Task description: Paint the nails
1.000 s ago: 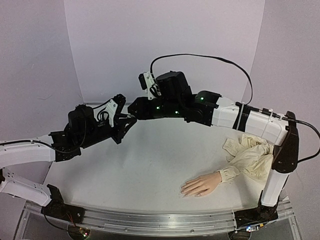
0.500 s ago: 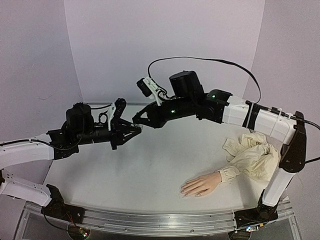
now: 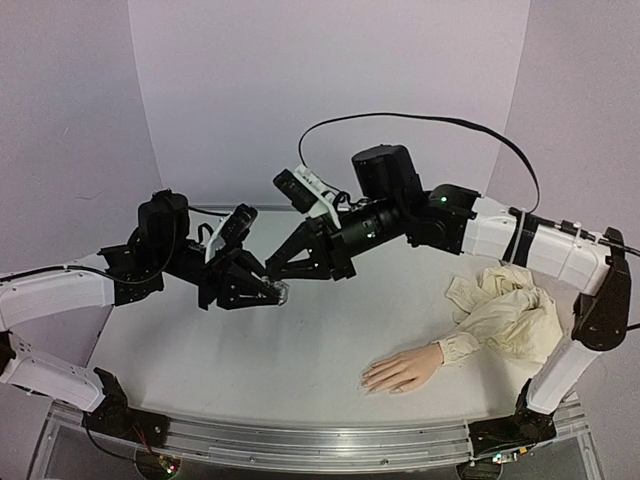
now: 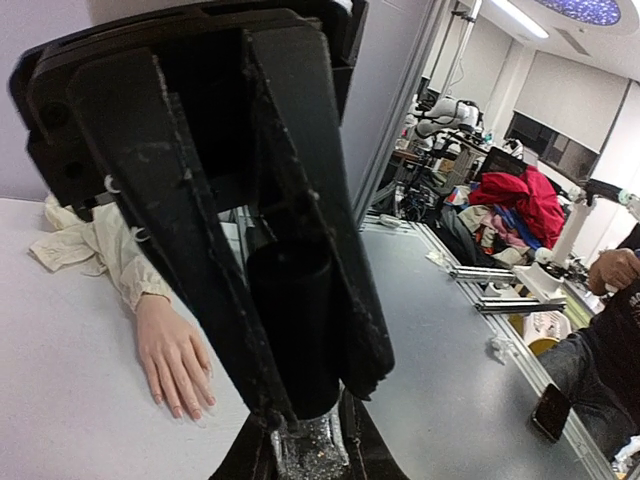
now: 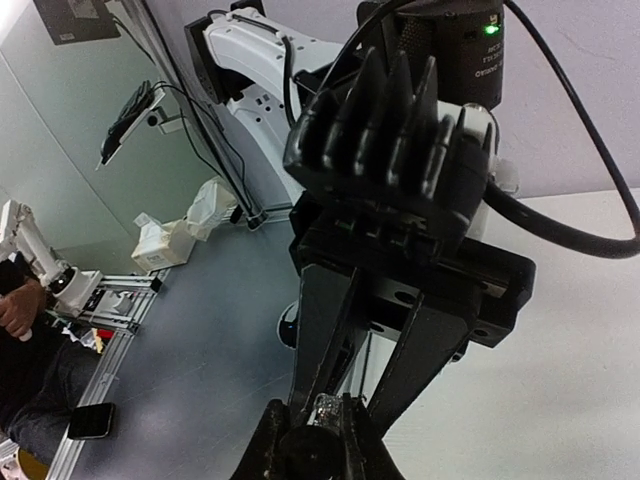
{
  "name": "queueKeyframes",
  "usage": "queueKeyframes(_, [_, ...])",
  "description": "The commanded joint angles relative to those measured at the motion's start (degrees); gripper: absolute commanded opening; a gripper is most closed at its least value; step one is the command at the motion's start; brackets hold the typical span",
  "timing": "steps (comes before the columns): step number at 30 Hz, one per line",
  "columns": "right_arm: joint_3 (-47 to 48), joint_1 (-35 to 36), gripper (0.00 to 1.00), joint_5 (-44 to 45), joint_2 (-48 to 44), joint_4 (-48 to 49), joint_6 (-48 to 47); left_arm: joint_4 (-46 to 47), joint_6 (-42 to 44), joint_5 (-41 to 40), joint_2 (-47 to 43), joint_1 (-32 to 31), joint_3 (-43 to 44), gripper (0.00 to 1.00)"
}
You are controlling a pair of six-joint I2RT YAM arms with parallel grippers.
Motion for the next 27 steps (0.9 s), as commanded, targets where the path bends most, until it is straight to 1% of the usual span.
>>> queueKeyframes(1, [-3.6, 3.5, 0.05, 15.9, -5.3, 1.2, 0.6, 6.1, 4.8, -13.5, -1.7, -0.3, 1.1, 0.0])
queueKeyframes(2, [-4.4, 3.4, 0.18, 21.0, -6.3, 1.2, 0.8, 6.1, 4.8, -18.4, -2.1, -0.3, 0.3, 0.0])
queueKeyframes(3, [-5.1, 3.4, 0.28, 24.8, -7.2, 1.1, 1.2, 6.1, 5.0, -22.2, -2.5, -0.4, -0.4, 0.0])
queueKeyframes(4, [-5.7, 3.4, 0.42, 27.4, -8.1, 1.1, 1.3, 6.1, 5.7, -25.8, -2.9, -0.7, -1.1, 0.0])
queueKeyframes(5, [-6.0, 3.4, 0.63, 29.7, -8.8, 1.1, 1.6, 6.0, 5.9, -30.0, -3.4, -1.1, -1.8, 0.0])
queueKeyframes(6, [-6.4, 3.4, 0.89, 32.1, -9.7, 1.1, 2.4, 6.1, 8.2, -35.9, -3.9, -1.6, -2.7, 0.0])
queueKeyframes(7, [-7.0, 3.5, 0.97, 35.1, -10.5, 1.1, 3.3, 6.0, 9.0, -39.3, -4.3, -1.9, -3.4, 0.0])
queueKeyframes(9, [-7.8, 3.4, 0.98, 42.1, -11.9, 1.4, 5.8, 6.1, 9.8, -46.3, -5.0, -2.2, -4.2, 0.0])
queueKeyframes(12, [-10.4, 3.4, 0.98, 47.9, -13.4, 4.7, 8.6, 6.1, 11.2, -54.5, -5.0, -2.8, -4.6, 0.0])
queueKeyframes(15, [-10.8, 3.4, 0.98, 57.9, -13.0, 6.8, 18.2, 6.1, 12.3, -59.4, -4.5, -3.5, -4.2, 0.0])
queueKeyframes(17, [-9.1, 3.4, 0.95, 61.5, -11.2, 5.7, 23.8, 6.2, 12.5, -60.9, -4.4, -3.7, -4.0, 0.0])
queueKeyframes(20, [-5.9, 4.3, 0.9, 61.0, -7.7, 5.3, 25.4, 6.2, 12.3, -62.2, -3.5, -4.0, -3.5, 0.0])
queueKeyframes(24, [-2.3, 5.2, 0.89, 65.0, -3.8, 4.0, 26.7, 6.2, 12.2, -62.3, -2.1, -4.5, -2.9, 0.0])
queueKeyframes(26, [-1.3, 5.3, 0.9, 66.9, -2.6, 4.0, 27.7, 6.2, 12.2, -62.4, -1.6, -4.8, -2.7, 0.0])
queueKeyframes(27, [-0.6, 5.3, 0.89, 67.1, -1.9, 4.0, 27.9, 6.2, 12.2, -62.3, -1.4, -4.9, -2.7, 0.0])
